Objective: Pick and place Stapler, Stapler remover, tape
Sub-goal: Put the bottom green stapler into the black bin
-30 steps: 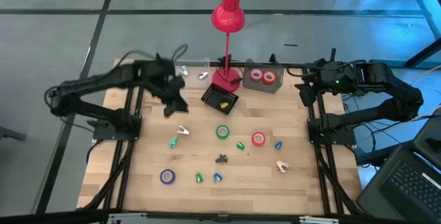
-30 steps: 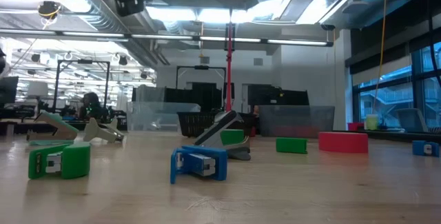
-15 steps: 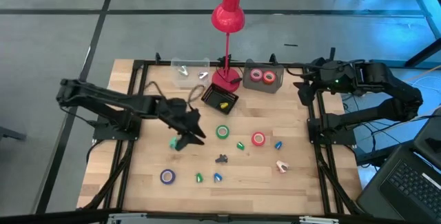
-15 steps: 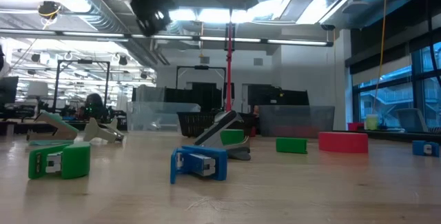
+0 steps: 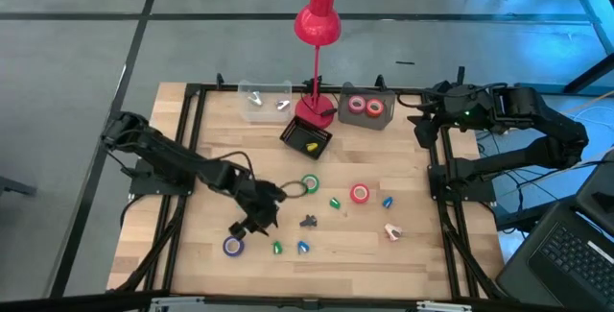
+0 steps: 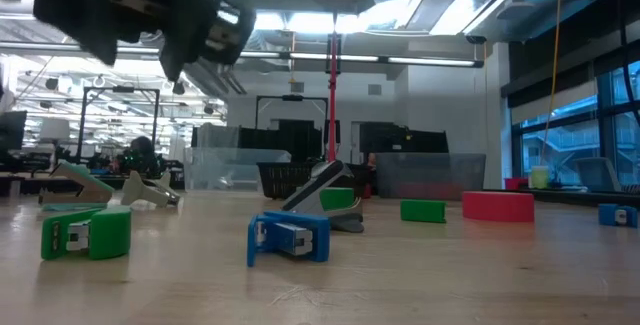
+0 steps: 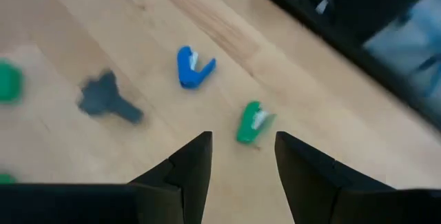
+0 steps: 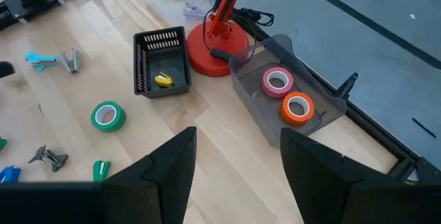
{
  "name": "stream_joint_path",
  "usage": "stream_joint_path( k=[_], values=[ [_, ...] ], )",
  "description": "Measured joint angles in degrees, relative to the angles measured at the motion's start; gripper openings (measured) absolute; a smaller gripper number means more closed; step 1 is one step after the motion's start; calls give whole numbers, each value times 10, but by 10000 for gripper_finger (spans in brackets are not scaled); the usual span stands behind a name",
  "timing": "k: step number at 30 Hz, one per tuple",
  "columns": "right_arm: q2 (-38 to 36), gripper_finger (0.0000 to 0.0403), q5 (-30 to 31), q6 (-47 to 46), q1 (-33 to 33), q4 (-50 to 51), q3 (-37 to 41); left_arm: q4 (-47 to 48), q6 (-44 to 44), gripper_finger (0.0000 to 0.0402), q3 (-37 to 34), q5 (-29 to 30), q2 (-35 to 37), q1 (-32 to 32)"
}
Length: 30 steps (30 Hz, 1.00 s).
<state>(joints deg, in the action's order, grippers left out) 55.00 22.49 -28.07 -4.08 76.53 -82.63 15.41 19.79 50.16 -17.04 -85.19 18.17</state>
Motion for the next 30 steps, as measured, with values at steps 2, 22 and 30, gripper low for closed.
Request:
stream_joint_path(
  k=[2,22,30],
  values=[
    [0,210,0,0,0,0,0,-1,55,157,1,27,-7,15],
    [0,210,-10,-2,0,-5,0,-81,154,157,2,8,-145,37],
    [0,210,-11,-1,0,-5,0,-102,174,157,2,-12,-167,27]
  ],
)
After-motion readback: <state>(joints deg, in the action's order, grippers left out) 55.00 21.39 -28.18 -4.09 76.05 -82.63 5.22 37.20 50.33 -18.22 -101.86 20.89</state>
